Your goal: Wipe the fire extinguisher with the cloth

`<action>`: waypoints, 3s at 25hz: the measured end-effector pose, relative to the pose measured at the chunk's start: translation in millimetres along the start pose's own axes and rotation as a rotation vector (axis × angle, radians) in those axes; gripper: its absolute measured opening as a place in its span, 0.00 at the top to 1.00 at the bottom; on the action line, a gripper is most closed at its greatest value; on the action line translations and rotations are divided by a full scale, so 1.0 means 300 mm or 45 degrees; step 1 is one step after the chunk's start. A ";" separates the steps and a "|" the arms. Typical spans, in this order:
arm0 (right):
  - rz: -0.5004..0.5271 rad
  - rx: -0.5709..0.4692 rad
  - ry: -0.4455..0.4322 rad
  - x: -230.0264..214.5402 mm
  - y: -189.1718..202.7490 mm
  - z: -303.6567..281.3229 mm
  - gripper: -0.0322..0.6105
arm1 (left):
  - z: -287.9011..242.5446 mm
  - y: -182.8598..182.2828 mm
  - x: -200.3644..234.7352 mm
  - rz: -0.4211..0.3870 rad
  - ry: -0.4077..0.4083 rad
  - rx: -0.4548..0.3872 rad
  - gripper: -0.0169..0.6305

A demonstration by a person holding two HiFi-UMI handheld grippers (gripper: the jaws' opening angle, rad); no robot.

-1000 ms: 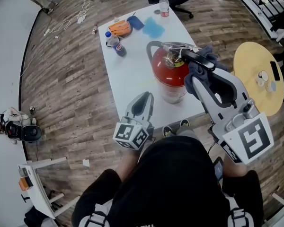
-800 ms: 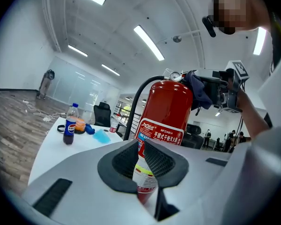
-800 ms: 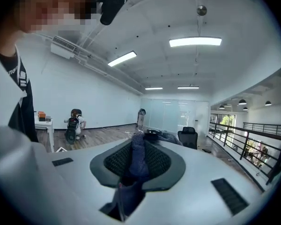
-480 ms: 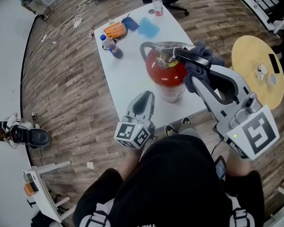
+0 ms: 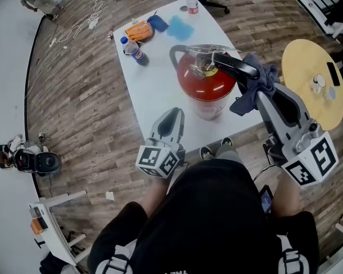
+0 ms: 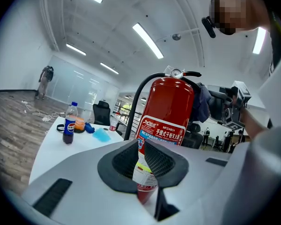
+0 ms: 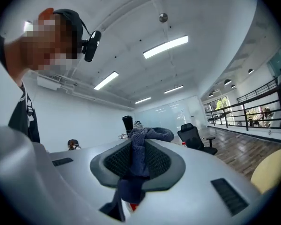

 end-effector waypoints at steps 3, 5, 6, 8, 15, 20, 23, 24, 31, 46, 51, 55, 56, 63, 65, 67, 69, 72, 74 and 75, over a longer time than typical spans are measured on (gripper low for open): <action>-0.154 -0.110 -0.038 -0.052 0.016 -0.012 0.83 | -0.001 0.004 -0.004 0.005 0.000 0.000 0.88; -0.198 -0.164 -0.020 -0.086 0.018 -0.017 0.83 | -0.005 0.005 -0.004 0.009 -0.001 0.006 0.88; -0.201 -0.173 -0.002 -0.106 0.022 -0.025 0.83 | -0.009 0.006 -0.004 0.010 -0.003 0.010 0.88; -0.206 -0.153 -0.021 -0.140 0.043 -0.067 0.83 | -0.017 0.013 -0.004 0.011 -0.013 0.019 0.88; -0.186 -0.120 -0.156 -0.182 0.124 -0.173 0.83 | -0.051 0.019 -0.026 0.019 -0.071 0.052 0.88; -0.179 0.072 -0.150 -0.298 0.253 -0.250 0.83 | -0.091 0.005 -0.072 0.019 -0.103 0.061 0.88; -0.339 0.216 -0.274 -0.390 0.380 -0.311 0.84 | -0.111 -0.003 -0.102 0.019 -0.138 0.062 0.89; -0.358 0.267 -0.317 -0.416 0.416 -0.330 0.83 | -0.114 -0.004 -0.109 0.022 -0.153 0.067 0.89; -0.242 0.078 -0.701 -0.428 0.203 -0.389 0.83 | -0.109 -0.026 -0.148 0.012 -0.261 0.104 0.89; -0.029 0.535 -1.183 -0.388 0.165 -0.837 0.83 | -0.129 -0.025 -0.149 0.036 -0.380 0.105 0.89; -0.385 0.799 -1.187 -0.450 0.560 -0.885 0.84 | -0.112 -0.027 -0.163 0.041 -0.399 0.100 0.89; -0.444 0.900 -1.034 -0.542 0.762 -0.854 0.84 | -0.127 -0.020 -0.152 0.039 -0.392 0.118 0.89; -0.353 0.964 -0.978 -0.556 0.804 -0.842 0.84 | -0.129 -0.020 -0.148 0.039 -0.393 0.121 0.89; -0.408 0.941 -0.826 -0.623 0.930 -0.674 0.84 | -0.142 -0.023 -0.117 0.028 -0.381 0.134 0.89; -0.340 0.868 -0.807 -0.608 0.910 -0.600 0.84 | -0.144 -0.024 -0.110 0.024 -0.375 0.134 0.89; -0.237 0.766 -0.790 -0.571 0.868 -0.520 0.84 | -0.142 -0.027 -0.103 0.021 -0.368 0.131 0.89; -0.158 0.636 -0.768 -0.520 0.818 -0.441 0.84 | -0.140 -0.029 -0.095 0.019 -0.360 0.131 0.90; -0.067 0.388 -0.725 -0.447 0.698 -0.343 0.84 | -0.148 -0.027 -0.087 0.015 -0.350 0.140 0.90; -0.030 0.180 -0.731 -0.411 0.562 -0.303 0.84 | -0.154 -0.027 -0.083 0.007 -0.347 0.145 0.90; -0.024 0.083 -0.746 -0.398 0.485 -0.292 0.84 | -0.157 -0.028 -0.080 0.002 -0.347 0.146 0.90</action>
Point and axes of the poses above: the fingertips, and each gripper's own axes: z backward along the fingers, x to its left, y out of its underside, the point moved 9 cm from there along z, backward along the fingers, and after that the axes turned 10 degrees about x, right-handed, at the moved point
